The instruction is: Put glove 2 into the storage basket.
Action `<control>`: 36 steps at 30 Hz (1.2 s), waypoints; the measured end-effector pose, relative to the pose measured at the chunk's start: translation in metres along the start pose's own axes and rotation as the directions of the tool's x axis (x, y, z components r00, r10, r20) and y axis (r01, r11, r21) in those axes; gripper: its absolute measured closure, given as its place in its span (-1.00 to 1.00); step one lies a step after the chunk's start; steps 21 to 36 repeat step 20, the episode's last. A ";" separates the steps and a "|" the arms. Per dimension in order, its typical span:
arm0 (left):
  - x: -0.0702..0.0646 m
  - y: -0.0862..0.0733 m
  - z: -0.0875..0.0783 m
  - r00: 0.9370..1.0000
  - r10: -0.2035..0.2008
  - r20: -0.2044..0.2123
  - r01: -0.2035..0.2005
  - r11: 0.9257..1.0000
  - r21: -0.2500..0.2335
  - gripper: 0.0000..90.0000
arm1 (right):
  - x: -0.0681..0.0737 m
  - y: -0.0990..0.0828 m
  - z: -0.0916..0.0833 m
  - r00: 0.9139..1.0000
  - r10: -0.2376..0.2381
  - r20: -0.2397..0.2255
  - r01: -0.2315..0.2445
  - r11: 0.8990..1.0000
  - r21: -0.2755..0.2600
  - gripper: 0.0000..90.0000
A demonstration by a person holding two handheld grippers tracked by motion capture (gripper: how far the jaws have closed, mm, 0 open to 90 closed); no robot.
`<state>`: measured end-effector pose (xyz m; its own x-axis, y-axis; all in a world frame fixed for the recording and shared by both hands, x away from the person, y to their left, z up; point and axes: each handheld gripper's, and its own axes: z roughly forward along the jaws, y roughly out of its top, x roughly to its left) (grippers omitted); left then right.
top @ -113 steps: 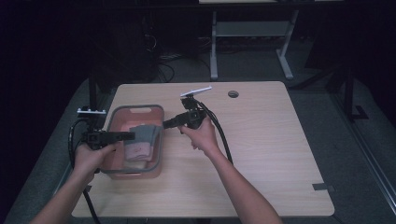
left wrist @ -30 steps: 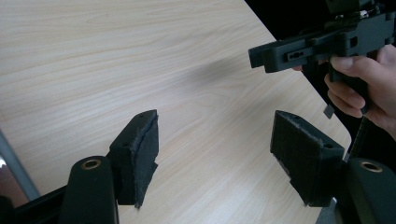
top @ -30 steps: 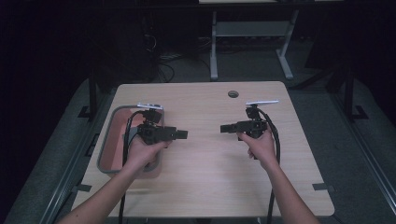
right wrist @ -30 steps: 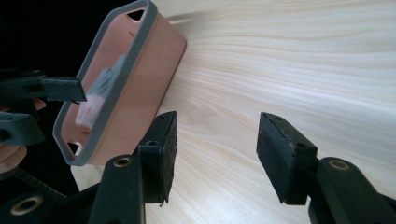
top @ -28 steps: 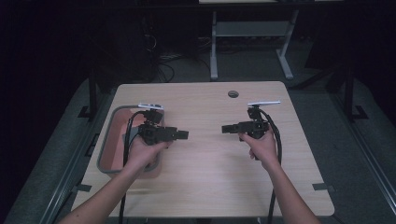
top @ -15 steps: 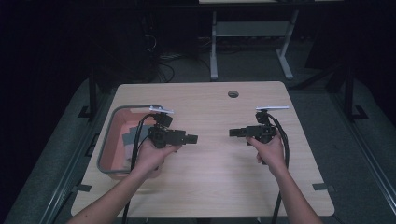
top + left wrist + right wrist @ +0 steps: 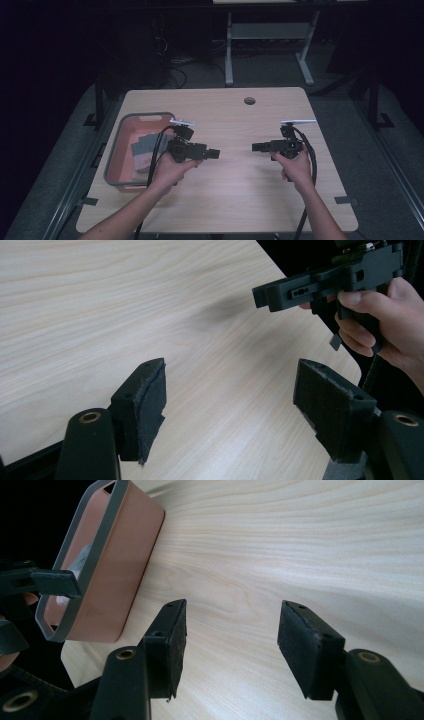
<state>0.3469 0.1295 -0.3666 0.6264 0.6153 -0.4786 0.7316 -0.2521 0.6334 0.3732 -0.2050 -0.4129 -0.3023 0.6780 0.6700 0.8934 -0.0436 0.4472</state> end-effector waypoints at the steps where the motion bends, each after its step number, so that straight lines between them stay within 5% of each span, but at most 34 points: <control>1: -0.001 0.000 0.002 1.000 0.000 0.003 0.000 1.000 0.002 -0.35 | 0.000 -0.001 -0.001 1.000 -0.001 0.004 0.001 1.000 0.003 0.00; 11: -0.010 -0.001 0.019 0.999 0.026 0.023 -0.026 0.999 0.039 -0.37 | -0.009 -0.012 -0.010 1.000 0.005 0.009 -0.005 1.000 -0.014 -0.03; 20: -0.023 -0.007 0.022 0.997 0.063 0.034 -0.063 0.998 0.019 -0.37 | -0.016 -0.024 -0.016 0.999 -0.004 0.032 0.003 1.000 0.016 -0.05; 36: -0.023 -0.007 0.022 0.997 0.063 0.034 -0.063 0.998 0.019 -0.37 | -0.016 -0.024 -0.016 0.999 -0.004 0.032 0.003 1.000 0.016 -0.05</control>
